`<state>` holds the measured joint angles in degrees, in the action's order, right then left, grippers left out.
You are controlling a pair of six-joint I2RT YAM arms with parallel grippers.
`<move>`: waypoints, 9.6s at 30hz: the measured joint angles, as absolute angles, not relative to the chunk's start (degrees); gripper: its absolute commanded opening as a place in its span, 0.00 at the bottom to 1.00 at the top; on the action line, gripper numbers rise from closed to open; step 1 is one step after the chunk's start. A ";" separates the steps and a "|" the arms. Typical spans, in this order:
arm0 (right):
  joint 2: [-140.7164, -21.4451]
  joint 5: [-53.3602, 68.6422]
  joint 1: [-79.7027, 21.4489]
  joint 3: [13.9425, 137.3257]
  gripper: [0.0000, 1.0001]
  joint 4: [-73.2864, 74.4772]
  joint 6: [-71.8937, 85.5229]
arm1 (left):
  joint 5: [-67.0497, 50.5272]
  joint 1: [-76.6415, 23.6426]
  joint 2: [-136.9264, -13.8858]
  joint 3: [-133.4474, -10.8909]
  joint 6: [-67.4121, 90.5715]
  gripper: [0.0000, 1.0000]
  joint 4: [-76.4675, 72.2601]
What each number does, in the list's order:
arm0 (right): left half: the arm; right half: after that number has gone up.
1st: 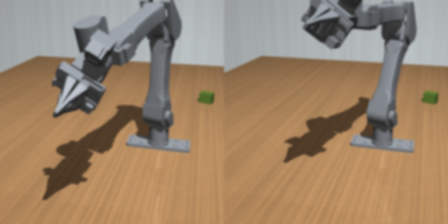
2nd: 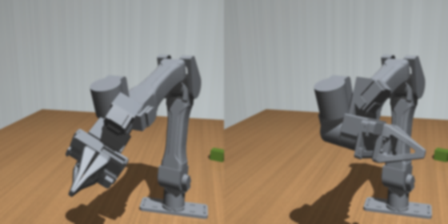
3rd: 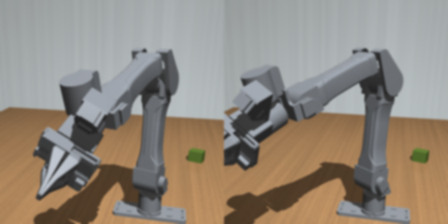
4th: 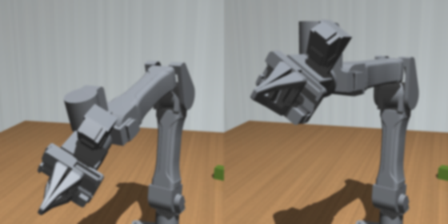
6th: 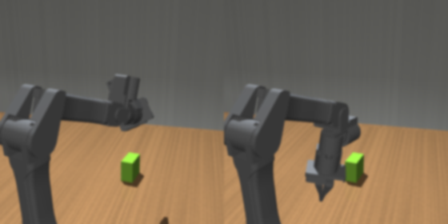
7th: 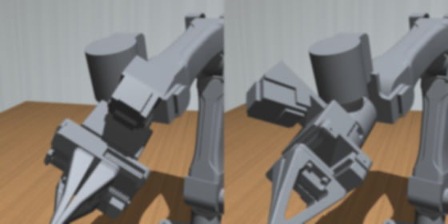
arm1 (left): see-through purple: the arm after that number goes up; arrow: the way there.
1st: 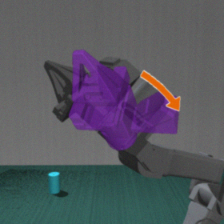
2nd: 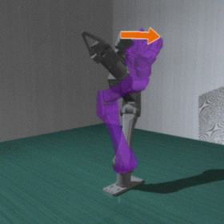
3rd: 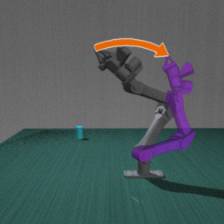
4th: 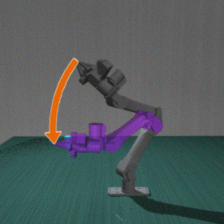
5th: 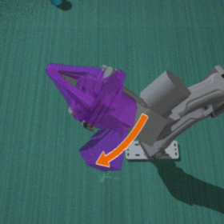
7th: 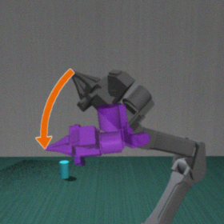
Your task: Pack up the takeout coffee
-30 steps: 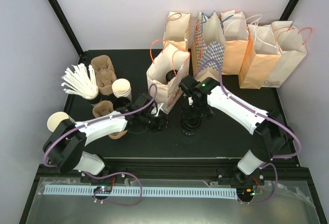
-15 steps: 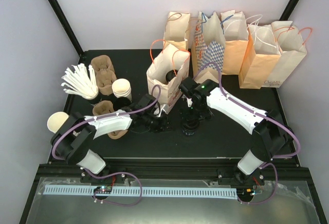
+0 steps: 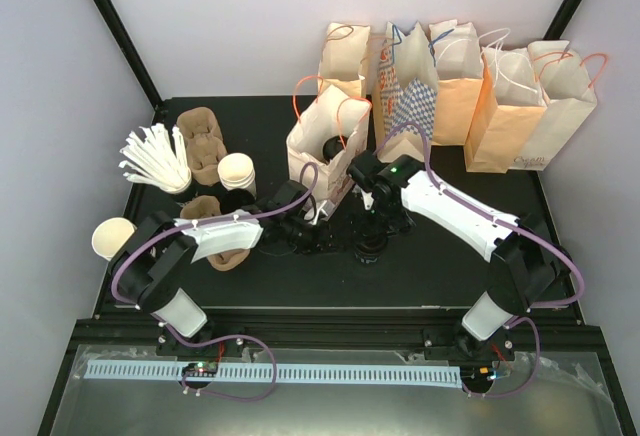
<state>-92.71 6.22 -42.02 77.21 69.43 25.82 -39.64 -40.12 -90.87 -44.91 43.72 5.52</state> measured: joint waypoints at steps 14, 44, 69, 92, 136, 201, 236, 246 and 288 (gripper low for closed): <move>-92.73 6.68 -43.62 77.21 0.91 69.32 25.98 | -40.82 -40.12 -92.03 -46.50 43.53 0.31 5.54; -83.44 7.09 -39.35 74.41 0.75 65.12 23.66 | -40.62 -41.56 -82.13 -39.77 53.58 0.35 0.45; -74.65 29.39 -23.05 55.94 0.35 50.50 24.25 | -37.06 -43.59 -87.00 -35.46 69.67 0.27 -17.65; -79.15 33.63 -19.84 54.94 0.27 48.82 20.03 | -37.08 -43.57 -90.02 -39.42 68.55 0.23 -15.66; -77.82 33.89 -19.35 52.47 0.34 48.58 19.33 | -39.68 -43.57 -93.65 -42.15 64.12 0.17 -15.57; -72.44 26.37 -21.56 55.05 0.41 53.19 22.63 | -35.70 -45.89 -94.43 -42.52 64.10 0.22 -12.10; -72.25 24.29 -14.74 49.78 0.45 56.75 19.92 | -39.81 -48.51 -93.73 -45.93 66.59 0.32 -14.70; -69.52 27.44 -14.74 49.67 1.00 59.57 17.82 | -37.52 -49.60 -85.86 -43.35 61.49 0.67 -6.39; -75.85 30.94 -13.67 41.56 0.74 58.06 21.61 | -6.68 -72.34 -105.67 -73.14 31.09 0.99 30.65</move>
<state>-75.85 30.94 -13.67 41.56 58.06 21.61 -6.68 -72.34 -105.67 -73.14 31.09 30.65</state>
